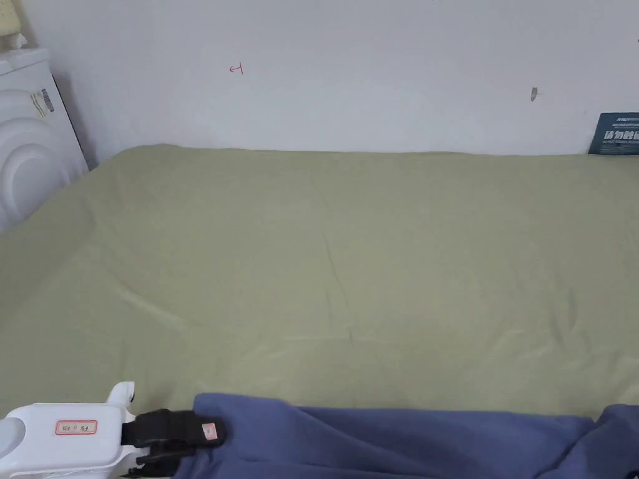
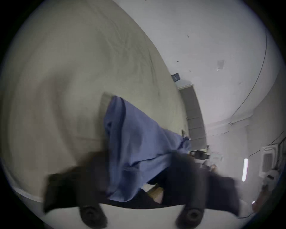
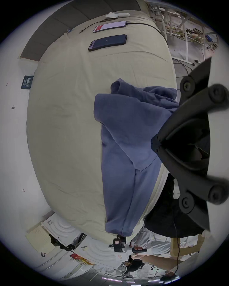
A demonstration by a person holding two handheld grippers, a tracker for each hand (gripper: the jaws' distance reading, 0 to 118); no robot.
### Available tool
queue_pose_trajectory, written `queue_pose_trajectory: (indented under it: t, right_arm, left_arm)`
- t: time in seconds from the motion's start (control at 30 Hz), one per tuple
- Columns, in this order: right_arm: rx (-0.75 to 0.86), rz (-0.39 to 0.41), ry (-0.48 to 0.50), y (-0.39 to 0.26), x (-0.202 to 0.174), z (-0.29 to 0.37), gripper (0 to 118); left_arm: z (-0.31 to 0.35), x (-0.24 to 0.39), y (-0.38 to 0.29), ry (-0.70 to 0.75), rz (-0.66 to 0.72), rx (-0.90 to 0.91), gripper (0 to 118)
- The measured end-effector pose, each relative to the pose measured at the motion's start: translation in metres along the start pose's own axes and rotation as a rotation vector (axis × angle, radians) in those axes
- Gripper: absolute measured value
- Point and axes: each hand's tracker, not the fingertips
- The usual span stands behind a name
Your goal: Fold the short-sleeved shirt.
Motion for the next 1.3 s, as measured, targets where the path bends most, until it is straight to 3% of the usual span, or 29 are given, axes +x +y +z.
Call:
queue_pose_trajectory:
  t: [0.03, 0.07, 0.1, 0.2, 0.4, 0.57, 0.77, 0.8, 0.83, 0.9, 0.93, 1.0, 1.07, 1.13, 1.3]
  right_arm:
    - [-0.002, -0.007, -0.001, 0.0, 0.001, -0.002, 0]
    - [-0.004, -0.013, 0.001, 0.0, 0.002, -0.003, 0]
    - [-0.005, -0.015, 0.002, 0.0, 0.002, -0.002, 0]
    - [0.002, -0.018, 0.011, -0.002, 0.005, 0.003, 0]
    - [0.025, 0.003, -0.006, 0.002, 0.009, 0.016, 0]
    - [0.049, -0.018, 0.014, 0.004, 0.016, 0.015, 0]
    - [0.047, -0.047, 0.032, 0.002, 0.027, 0.004, 0]
    - [0.045, -0.054, 0.032, 0.002, 0.029, 0.002, 0]
    - [0.044, -0.065, 0.034, 0.002, 0.033, 0.0, 0]
    - [0.043, -0.08, 0.039, 0.001, 0.037, -0.002, 0]
    - [0.044, -0.083, 0.038, 0.0, 0.039, -0.002, 0]
    - [0.046, -0.085, 0.034, -0.001, 0.042, -0.001, 0]
    - [0.046, -0.085, 0.025, -0.002, 0.044, 0.0, 0]
    - [0.048, -0.08, 0.023, -0.003, 0.043, 0.002, 0]
    - [0.063, -0.074, 0.03, -0.003, 0.041, 0.007, 0]
  left_arm:
    - [-0.008, 0.0, -0.002, 0.047, -0.026, -0.011, 5]
    - [-0.011, -0.002, -0.005, 0.149, -0.065, -0.025, 5]
    - [-0.013, -0.003, -0.005, 0.163, -0.077, -0.034, 5]
    - [-0.005, 0.008, -0.001, 0.117, -0.06, 0.01, 5]
    - [-0.012, 0.107, 0.002, -0.009, -0.299, 0.01, 5]
    - [-0.089, 0.18, -0.015, -0.073, -0.421, -0.107, 5]
    - [-0.192, 0.185, -0.03, -0.05, -0.413, -0.244, 5]
    - [-0.206, 0.18, -0.032, -0.04, -0.409, -0.257, 7]
    - [-0.215, 0.175, -0.032, -0.006, -0.384, -0.27, 21]
    - [-0.223, 0.173, -0.033, 0.003, -0.346, -0.269, 74]
    - [-0.219, 0.169, -0.033, 0.0, -0.32, -0.263, 78]
    - [-0.209, 0.169, -0.032, -0.068, -0.295, -0.229, 59]
    - [-0.198, 0.168, -0.031, -0.096, -0.326, -0.2, 2]
    - [-0.193, 0.166, -0.03, -0.069, -0.337, -0.174, 0]
    - [-0.216, 0.148, -0.036, -0.125, -0.216, -0.196, 0]
